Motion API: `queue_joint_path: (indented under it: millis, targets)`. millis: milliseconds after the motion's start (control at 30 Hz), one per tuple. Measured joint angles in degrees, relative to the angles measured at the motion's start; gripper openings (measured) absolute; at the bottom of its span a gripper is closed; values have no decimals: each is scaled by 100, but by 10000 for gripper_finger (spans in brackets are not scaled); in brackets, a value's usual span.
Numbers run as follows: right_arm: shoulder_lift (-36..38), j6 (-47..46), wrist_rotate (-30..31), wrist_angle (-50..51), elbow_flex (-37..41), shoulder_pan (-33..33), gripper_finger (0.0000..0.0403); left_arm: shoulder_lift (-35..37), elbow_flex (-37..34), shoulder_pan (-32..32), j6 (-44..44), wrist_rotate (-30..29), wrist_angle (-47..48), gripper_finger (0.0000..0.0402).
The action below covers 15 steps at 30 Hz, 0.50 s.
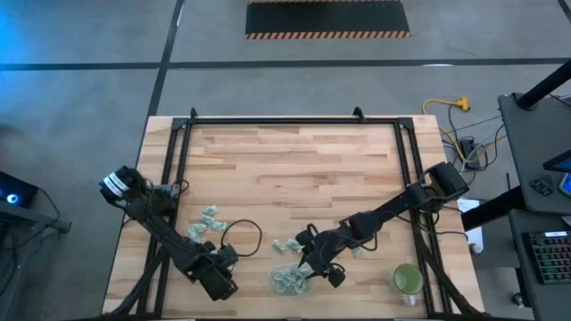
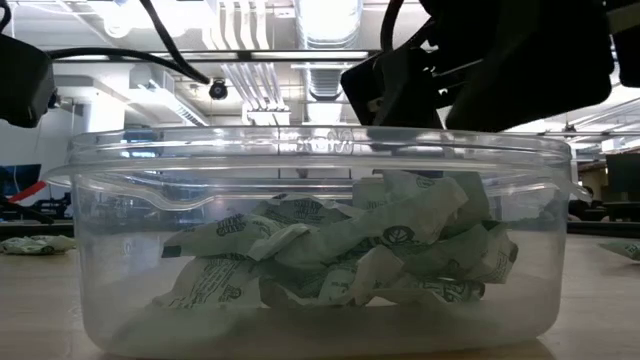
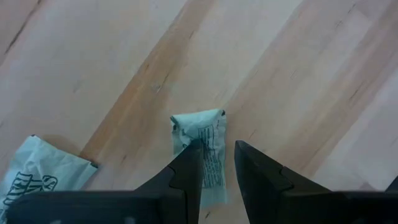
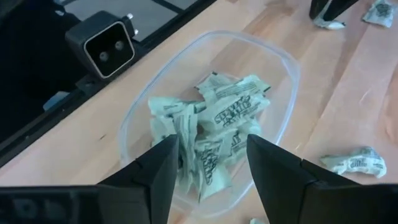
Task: Pick and place Stevia / Truvia into bins
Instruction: Put the stevia packet into the transparent container
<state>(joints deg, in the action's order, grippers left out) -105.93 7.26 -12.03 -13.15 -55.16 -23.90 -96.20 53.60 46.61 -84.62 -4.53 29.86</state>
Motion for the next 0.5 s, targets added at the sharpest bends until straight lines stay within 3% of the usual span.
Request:
queue_joint_path:
  millis: [300,500]
  targets:
    - [322,27,5,503,4,-4,172,1,-10,-2,3,60,227,76]
    - [603,-69,56,965,7,-4,148,0,-17,-4,160,67,299,18]
